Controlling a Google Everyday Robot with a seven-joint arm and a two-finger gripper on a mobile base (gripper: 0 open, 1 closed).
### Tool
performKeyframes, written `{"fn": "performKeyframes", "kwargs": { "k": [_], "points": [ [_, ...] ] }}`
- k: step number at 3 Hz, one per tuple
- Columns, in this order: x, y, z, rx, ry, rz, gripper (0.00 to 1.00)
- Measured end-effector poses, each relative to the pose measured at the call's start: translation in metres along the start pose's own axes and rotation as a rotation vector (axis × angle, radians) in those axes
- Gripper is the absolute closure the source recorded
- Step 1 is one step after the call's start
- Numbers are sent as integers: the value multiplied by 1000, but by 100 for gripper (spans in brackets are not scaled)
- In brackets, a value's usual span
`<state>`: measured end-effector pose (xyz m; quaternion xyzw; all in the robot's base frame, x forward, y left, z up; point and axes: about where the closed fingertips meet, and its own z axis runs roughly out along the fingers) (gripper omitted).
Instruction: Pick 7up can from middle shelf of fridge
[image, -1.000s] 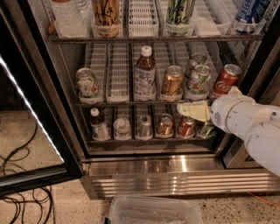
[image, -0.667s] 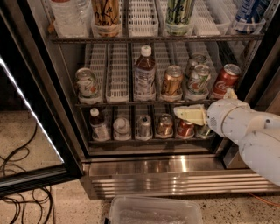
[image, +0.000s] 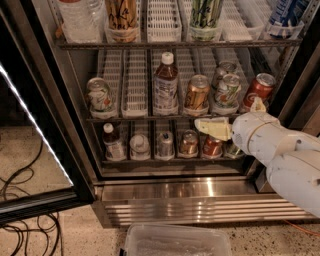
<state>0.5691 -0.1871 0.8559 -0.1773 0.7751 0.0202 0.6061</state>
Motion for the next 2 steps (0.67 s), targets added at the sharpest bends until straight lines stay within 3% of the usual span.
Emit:
{"fn": "performKeyframes", "kwargs": {
  "k": [1,2],
  "points": [
    [-5,-6,2,18,-32,3,0],
    [-10,-20,4,57,-67,13,8]
  ]
}}
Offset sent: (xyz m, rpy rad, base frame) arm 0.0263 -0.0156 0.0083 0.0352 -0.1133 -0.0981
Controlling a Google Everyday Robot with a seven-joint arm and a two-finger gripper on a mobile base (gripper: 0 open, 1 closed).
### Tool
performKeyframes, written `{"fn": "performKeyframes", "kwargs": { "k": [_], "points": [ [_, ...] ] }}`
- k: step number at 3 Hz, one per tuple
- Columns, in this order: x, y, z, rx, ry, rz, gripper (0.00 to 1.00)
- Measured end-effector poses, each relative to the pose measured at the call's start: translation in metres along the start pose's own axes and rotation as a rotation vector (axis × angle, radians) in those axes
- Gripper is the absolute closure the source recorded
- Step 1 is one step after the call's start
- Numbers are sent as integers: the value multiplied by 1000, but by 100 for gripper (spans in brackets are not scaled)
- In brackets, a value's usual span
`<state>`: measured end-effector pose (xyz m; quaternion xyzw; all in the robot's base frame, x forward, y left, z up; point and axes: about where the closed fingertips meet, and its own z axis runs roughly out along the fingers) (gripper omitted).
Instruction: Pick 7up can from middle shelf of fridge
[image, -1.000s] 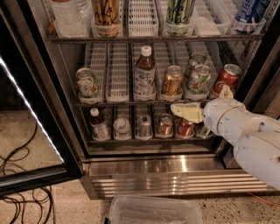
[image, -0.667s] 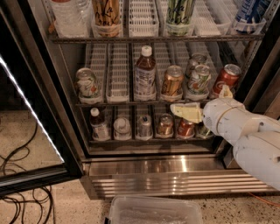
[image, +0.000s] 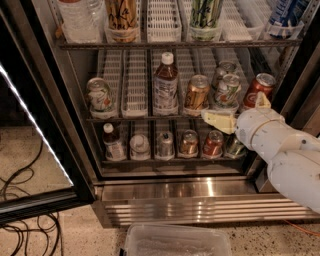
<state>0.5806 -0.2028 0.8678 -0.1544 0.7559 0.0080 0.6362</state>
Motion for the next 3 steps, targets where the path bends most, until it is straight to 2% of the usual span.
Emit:
{"fn": "performKeyframes", "kwargs": {
  "k": [2,3],
  "points": [
    [-3,-13,10,56,-46,12,8],
    [2,-11,21,63,-52,19,17]
  ]
}}
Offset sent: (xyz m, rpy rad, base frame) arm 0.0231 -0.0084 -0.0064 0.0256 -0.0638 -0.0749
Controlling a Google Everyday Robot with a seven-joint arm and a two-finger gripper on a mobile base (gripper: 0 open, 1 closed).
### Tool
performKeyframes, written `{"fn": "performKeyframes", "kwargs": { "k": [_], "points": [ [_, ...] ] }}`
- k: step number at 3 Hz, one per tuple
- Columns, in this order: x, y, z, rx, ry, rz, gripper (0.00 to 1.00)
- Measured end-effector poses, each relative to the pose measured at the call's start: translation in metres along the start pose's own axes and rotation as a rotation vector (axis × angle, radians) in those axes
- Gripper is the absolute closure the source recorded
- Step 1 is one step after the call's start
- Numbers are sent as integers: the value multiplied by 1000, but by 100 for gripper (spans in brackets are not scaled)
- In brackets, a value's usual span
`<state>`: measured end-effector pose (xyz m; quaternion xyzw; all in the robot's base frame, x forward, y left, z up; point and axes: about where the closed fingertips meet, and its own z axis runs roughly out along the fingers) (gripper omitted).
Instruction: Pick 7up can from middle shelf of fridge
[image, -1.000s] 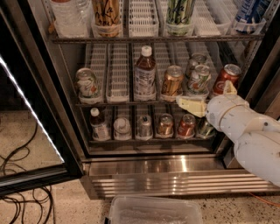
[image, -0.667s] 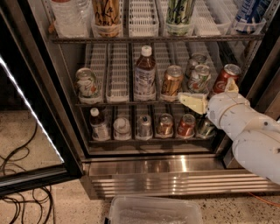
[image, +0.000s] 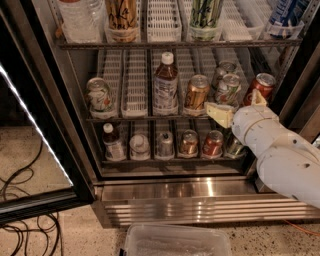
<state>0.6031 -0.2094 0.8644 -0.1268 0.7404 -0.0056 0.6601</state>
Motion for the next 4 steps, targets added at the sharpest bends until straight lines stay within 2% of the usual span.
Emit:
{"fn": "performKeyframes", "kwargs": {
  "k": [2,3,4],
  "points": [
    [9,6,12,13,-4,8,24],
    [10,2,14,40,-11,5,33],
    [12,-3,18,78,-25,-10,32]
  ]
}}
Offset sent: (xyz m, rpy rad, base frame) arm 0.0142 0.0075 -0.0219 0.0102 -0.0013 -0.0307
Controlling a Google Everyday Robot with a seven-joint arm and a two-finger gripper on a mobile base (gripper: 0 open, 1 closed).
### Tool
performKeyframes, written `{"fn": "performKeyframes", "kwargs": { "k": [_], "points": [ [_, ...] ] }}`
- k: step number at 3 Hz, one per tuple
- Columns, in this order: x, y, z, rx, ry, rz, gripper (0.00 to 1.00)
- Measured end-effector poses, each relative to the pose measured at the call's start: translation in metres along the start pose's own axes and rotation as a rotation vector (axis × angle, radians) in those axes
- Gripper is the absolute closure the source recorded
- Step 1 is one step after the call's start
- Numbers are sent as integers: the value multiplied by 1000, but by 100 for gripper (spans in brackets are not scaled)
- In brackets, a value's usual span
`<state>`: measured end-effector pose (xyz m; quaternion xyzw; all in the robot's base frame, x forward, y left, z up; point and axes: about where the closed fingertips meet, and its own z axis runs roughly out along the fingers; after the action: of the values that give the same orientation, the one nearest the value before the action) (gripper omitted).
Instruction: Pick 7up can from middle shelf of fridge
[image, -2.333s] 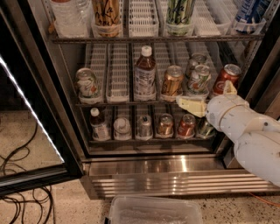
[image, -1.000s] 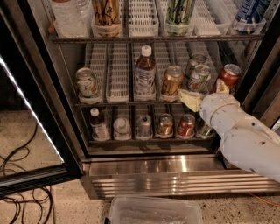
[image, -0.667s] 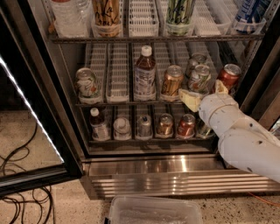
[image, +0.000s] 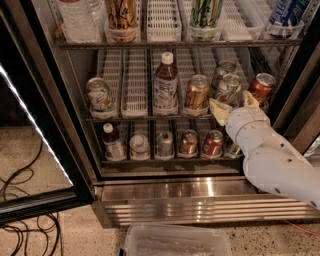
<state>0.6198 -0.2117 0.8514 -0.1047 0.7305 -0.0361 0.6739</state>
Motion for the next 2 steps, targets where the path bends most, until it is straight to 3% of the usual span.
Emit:
{"fn": "performKeyframes", "kwargs": {
  "k": [2],
  "points": [
    [1,1,15,4,-25,-12,33]
  ]
}}
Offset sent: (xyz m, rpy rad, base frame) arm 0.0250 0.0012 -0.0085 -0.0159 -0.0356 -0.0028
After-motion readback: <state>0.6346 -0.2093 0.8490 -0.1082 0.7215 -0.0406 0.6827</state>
